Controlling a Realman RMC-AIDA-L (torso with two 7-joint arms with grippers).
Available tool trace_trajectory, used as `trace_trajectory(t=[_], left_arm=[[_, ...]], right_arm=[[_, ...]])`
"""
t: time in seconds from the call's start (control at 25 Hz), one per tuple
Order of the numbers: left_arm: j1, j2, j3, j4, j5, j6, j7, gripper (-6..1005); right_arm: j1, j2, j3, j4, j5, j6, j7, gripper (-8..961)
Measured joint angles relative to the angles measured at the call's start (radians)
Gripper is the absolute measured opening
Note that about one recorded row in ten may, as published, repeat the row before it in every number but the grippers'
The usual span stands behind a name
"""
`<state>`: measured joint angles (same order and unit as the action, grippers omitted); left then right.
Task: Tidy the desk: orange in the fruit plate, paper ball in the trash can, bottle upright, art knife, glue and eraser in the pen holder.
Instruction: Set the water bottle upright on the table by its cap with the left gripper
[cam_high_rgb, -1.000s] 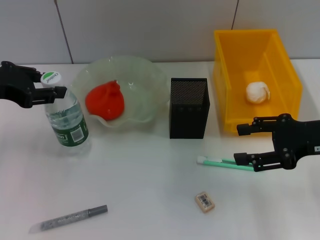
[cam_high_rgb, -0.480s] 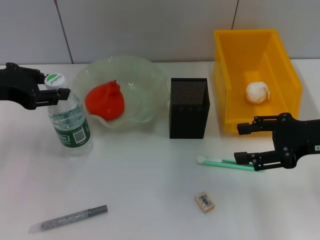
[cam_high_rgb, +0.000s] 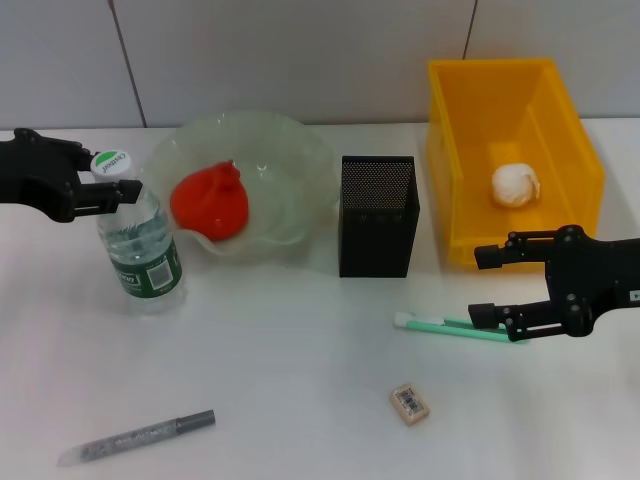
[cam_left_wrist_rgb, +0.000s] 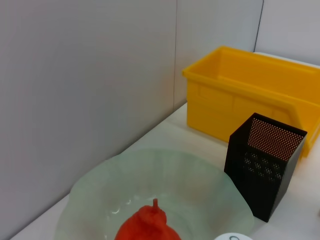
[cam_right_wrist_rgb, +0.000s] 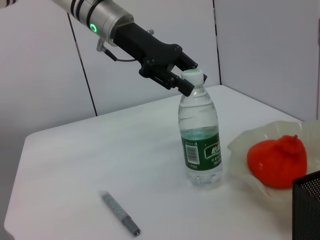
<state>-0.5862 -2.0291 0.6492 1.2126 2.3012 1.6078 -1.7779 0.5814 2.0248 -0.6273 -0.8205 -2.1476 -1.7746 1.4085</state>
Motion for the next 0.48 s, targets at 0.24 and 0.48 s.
trace_trajectory(t=[0.24, 0.48], left_arm=[[0.005, -0.003, 0.006, -0.001, 0.000, -0.008, 0.000, 453], [0.005, -0.003, 0.015, -0.001, 0.000, -0.013, 0.000, 454]], right_arm=[[0.000, 0.000, 0.000, -0.002, 0.000, 0.000, 0.000, 772], [0.000, 0.000, 0.000, -0.002, 0.000, -0.002, 0.000, 772]])
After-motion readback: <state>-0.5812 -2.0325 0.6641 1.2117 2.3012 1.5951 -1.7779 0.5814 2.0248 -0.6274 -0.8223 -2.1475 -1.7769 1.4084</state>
